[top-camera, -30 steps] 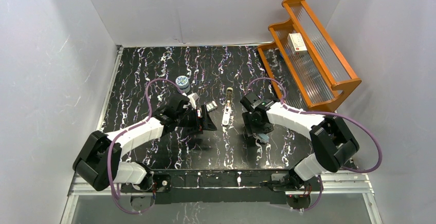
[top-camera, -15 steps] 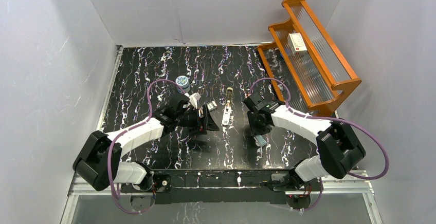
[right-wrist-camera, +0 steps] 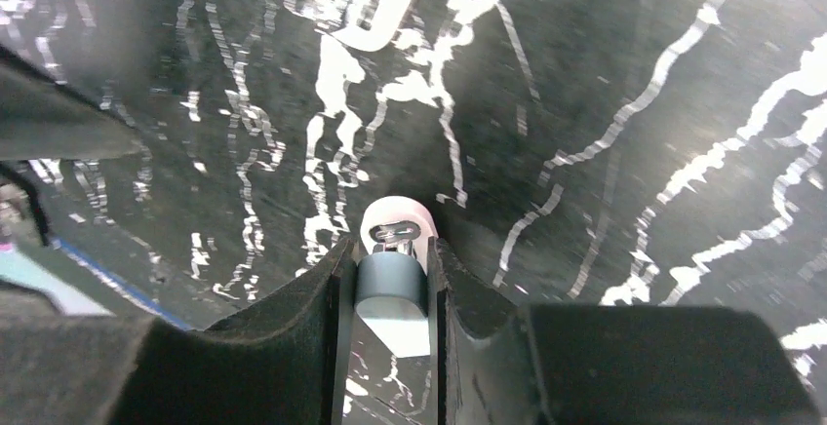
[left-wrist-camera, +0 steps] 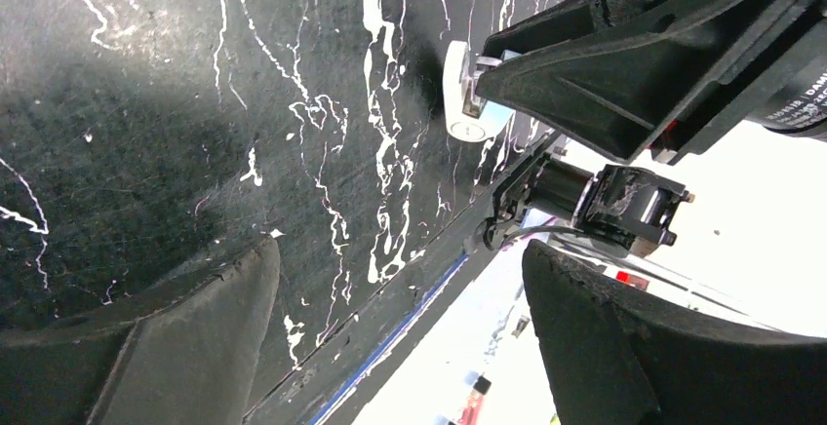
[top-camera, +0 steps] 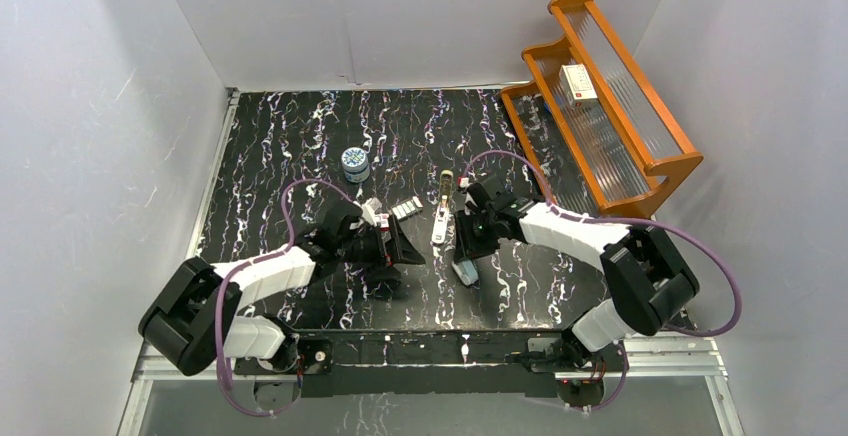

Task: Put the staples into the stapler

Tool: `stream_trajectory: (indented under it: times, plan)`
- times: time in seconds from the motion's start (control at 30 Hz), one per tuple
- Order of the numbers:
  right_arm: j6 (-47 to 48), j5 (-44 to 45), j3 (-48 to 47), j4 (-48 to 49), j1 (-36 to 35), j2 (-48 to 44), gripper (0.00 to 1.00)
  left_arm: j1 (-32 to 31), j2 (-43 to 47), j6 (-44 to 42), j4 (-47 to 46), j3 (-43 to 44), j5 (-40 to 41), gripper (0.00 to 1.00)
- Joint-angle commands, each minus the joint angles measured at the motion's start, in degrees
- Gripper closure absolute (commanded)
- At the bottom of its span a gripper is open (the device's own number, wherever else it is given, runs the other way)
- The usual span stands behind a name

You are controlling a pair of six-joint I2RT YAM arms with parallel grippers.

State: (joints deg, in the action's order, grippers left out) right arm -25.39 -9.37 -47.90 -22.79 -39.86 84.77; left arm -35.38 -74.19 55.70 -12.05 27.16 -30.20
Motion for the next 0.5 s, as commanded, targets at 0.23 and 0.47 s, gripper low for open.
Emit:
stream_trajectory:
  times: [0.23,0.47]
  plan:
    - [-2.7,-18.0,2.4,23.6,-2.4,3.0,0.75,-0.2,-6.9,13.2,-16.7,-1.9,-4.4,0.43]
    - [-3.4,-19.6,3.6,27.3,-2.5,3.2,0.75,-0.2,-9.5,13.4,-19.3,-2.2,-5.7,0.63]
